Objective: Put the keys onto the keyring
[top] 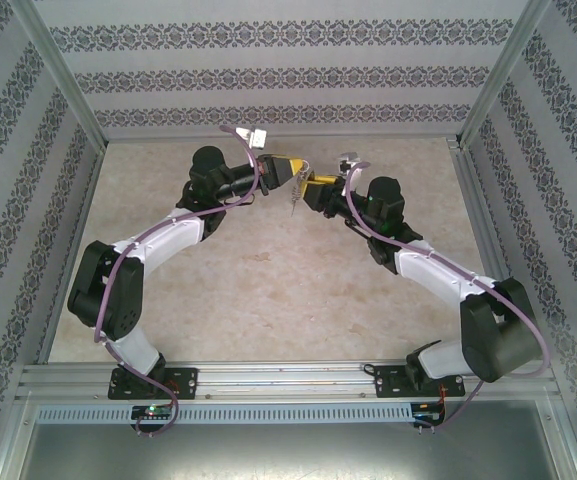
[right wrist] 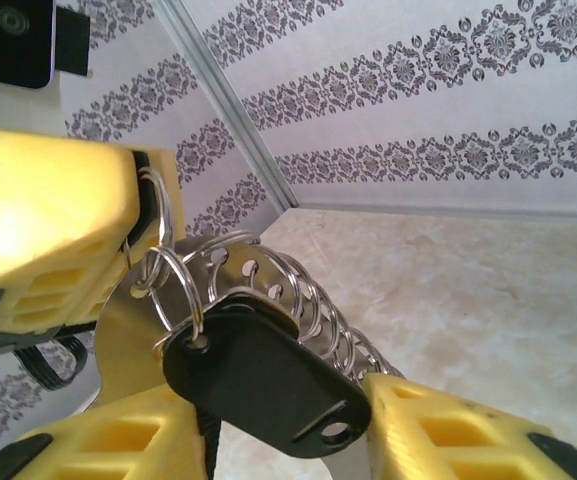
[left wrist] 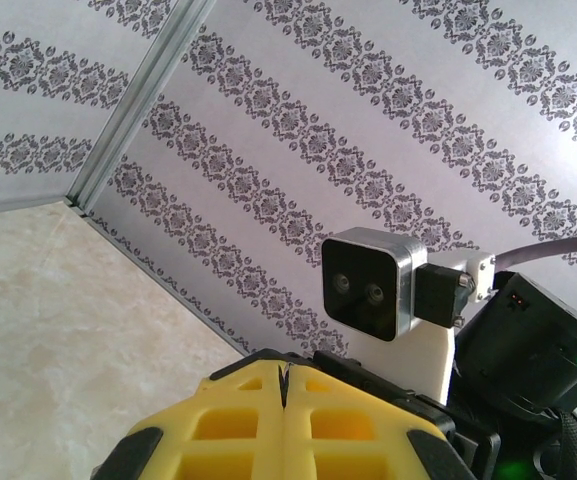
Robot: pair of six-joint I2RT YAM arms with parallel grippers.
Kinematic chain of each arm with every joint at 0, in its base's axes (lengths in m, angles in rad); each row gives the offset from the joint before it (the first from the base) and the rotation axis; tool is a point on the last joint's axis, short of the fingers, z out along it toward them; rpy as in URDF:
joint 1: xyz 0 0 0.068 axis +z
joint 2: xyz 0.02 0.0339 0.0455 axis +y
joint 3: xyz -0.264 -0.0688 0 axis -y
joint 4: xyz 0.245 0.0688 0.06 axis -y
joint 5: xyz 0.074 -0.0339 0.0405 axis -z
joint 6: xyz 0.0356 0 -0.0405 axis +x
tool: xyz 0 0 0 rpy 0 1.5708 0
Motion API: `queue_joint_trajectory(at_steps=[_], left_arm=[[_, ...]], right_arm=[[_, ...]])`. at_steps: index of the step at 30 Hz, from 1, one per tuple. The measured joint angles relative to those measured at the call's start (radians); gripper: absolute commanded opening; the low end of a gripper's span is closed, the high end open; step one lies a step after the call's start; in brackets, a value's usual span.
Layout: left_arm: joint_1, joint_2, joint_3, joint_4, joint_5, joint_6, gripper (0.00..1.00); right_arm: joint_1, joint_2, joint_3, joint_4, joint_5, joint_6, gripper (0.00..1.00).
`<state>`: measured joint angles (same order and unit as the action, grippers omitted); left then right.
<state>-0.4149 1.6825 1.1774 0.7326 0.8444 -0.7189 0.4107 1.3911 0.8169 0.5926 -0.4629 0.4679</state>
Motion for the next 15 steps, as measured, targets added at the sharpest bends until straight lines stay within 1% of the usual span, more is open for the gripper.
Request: queue_joint_trajectory(at_steps=[3,6,12,15], left_arm=[[-0.002,0.000,0.000,0.000,0.000,0.000,0.00],[-0.003,0.000,0.000,0.000,0.000,0.000,0.00],[-0.003,0.000,0.000,0.000,-0.005,0.000,0.00],[-0.003,0.000,0.000,0.000,-0.008,0.000,0.00]], right_arm=[[0.000,-0.011,0.000,-0.018,0.000,-0.013,0.20],[0.005,-0.026,0.000,-0.034,-0.001,-0.027,0.12],[0.024,-0.062,0.002,-0.069,-0.002,-0.055,0.00],[0.031,-0.072,0.002,-0.085,-0.001,-0.061,0.00]])
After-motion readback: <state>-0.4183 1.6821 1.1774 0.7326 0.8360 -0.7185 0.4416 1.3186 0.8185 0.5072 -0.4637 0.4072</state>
